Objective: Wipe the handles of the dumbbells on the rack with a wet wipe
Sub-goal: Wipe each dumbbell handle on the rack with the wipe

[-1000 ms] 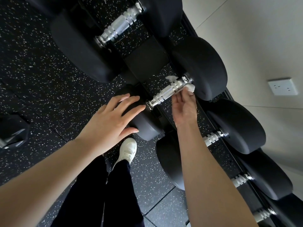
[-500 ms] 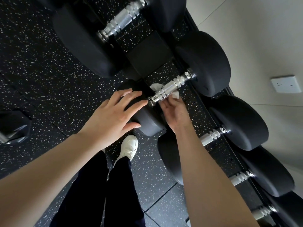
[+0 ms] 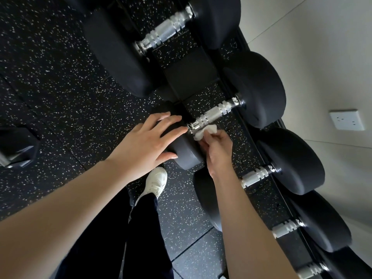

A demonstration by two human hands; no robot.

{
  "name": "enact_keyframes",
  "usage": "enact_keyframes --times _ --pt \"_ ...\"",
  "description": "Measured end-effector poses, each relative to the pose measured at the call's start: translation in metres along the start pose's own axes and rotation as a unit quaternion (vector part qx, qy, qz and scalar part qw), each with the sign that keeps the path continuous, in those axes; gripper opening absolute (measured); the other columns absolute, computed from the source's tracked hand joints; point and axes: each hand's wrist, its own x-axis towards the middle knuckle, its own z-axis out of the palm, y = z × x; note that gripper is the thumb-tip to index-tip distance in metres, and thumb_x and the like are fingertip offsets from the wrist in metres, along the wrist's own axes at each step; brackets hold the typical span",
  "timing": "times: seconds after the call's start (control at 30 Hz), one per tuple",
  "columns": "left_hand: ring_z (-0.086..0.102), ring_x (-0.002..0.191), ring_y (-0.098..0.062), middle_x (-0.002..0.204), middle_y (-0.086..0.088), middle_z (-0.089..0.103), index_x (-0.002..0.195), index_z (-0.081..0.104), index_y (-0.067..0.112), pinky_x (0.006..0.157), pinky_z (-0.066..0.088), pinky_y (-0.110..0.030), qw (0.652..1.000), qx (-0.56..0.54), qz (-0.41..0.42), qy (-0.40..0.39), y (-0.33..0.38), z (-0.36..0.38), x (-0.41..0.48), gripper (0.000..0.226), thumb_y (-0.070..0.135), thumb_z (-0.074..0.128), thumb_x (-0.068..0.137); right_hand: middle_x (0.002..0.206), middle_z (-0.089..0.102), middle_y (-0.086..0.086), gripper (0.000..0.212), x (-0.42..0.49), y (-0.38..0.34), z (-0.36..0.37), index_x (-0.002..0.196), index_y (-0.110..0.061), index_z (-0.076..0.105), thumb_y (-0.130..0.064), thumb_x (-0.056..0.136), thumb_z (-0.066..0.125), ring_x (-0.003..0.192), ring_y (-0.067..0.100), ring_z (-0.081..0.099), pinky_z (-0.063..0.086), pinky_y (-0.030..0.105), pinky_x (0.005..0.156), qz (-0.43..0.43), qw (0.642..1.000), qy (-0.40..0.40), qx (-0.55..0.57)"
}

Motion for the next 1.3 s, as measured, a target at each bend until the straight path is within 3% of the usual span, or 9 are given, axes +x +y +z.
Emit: enact_keyframes --times 0.07,0.2,0.33,0.4,0.47,0.57,0.8,0.93,1.3 --pt "0.036 0.130 -0.027 0.143 -0.003 0.041 0.135 0.046 0.020 0.079 0.054 -0.049 1.000 -0.006 -0.002 0.004 0.000 0.000 0.000 0.065 0.042 0.067 0.078 0.085 0.062 0.014 0.015 -0.003 0.004 -0.001 0.082 -0.013 0.053 -0.002 0.088 0.059 0.080 0.022 0.062 0.054 0.037 0.083 -0.064 0.993 0.030 -0.097" --pt "0.036 0.130 -0.026 0.143 -0.001 0.042 0.136 0.046 0.022 0.077 0.054 -0.046 1.000 -0.008 -0.006 0.008 0.000 0.002 0.000 0.068 0.043 0.070 0.076 0.078 0.063 0.003 0.009 -0.010 -0.002 0.010 0.087 -0.015 0.058 -0.007 0.087 0.062 0.071 0.010 0.058 0.046 0.014 0.065 -0.204 0.945 0.032 -0.255" --pt "0.037 0.130 -0.026 0.143 -0.002 0.042 0.135 0.047 0.021 0.078 0.054 -0.044 1.000 -0.010 -0.008 0.013 -0.001 0.004 -0.001 0.066 0.043 0.068 0.077 0.078 0.066 -0.004 0.006 -0.010 -0.011 0.022 0.091 -0.013 0.067 -0.013 0.088 0.063 0.070 0.004 0.061 0.042 0.005 0.061 -0.296 0.877 0.002 -0.380" --pt "0.036 0.130 -0.026 0.144 -0.002 0.040 0.136 0.045 0.021 0.079 0.053 -0.044 1.000 -0.011 -0.008 0.015 -0.001 0.004 -0.001 0.065 0.044 0.063 0.078 0.086 0.069 0.004 0.013 -0.006 -0.012 0.025 0.098 -0.013 0.071 -0.018 0.089 0.062 0.073 0.014 0.064 0.048 0.011 0.064 -0.331 0.829 -0.009 -0.452" --pt "0.035 0.130 -0.026 0.144 -0.002 0.040 0.136 0.044 0.021 0.079 0.053 -0.045 1.000 -0.014 -0.007 0.016 -0.001 0.005 0.000 0.065 0.044 0.061 0.078 0.091 0.069 0.006 0.018 -0.005 -0.016 0.026 0.104 -0.020 0.070 -0.024 0.090 0.060 0.077 0.021 0.065 0.054 0.030 0.067 -0.332 0.782 -0.009 -0.528" --pt "0.037 0.129 -0.027 0.143 -0.003 0.042 0.136 0.046 0.021 0.078 0.053 -0.044 1.000 -0.017 -0.006 0.024 -0.002 0.005 0.000 0.065 0.044 0.062 0.077 0.092 0.071 0.006 0.022 -0.006 -0.023 0.026 0.110 -0.026 0.067 -0.033 0.093 0.054 0.081 0.025 0.066 0.054 0.037 0.069 -0.307 0.733 -0.018 -0.607" --pt "0.037 0.128 -0.027 0.142 -0.002 0.043 0.134 0.047 0.022 0.075 0.053 -0.044 0.999 -0.032 -0.005 0.030 -0.003 0.007 0.000 0.068 0.043 0.070 0.073 0.086 0.071 0.010 0.029 0.008 -0.033 0.036 0.107 -0.026 0.066 -0.043 0.094 0.048 0.080 0.032 0.065 0.054 0.042 0.067 -0.255 0.696 -0.059 -0.669" --pt "0.036 0.127 -0.026 0.141 -0.002 0.044 0.134 0.046 0.024 0.074 0.054 -0.045 0.999 -0.036 -0.003 0.034 -0.004 0.007 0.000 0.068 0.044 0.069 0.074 0.079 0.068 0.015 0.024 0.020 -0.041 0.049 0.096 -0.019 0.067 -0.036 0.091 0.050 0.072 0.036 0.065 0.056 0.043 0.067 -0.199 0.696 -0.066 -0.687" --pt "0.037 0.128 -0.026 0.141 -0.001 0.044 0.135 0.044 0.025 0.075 0.054 -0.043 0.999 -0.033 -0.005 0.042 -0.004 0.009 0.000 0.068 0.046 0.068 0.075 0.079 0.066 0.015 0.025 0.025 -0.056 0.040 0.096 -0.011 0.064 -0.027 0.095 0.045 0.070 0.035 0.064 0.056 0.042 0.065 -0.251 0.668 -0.039 -0.700"
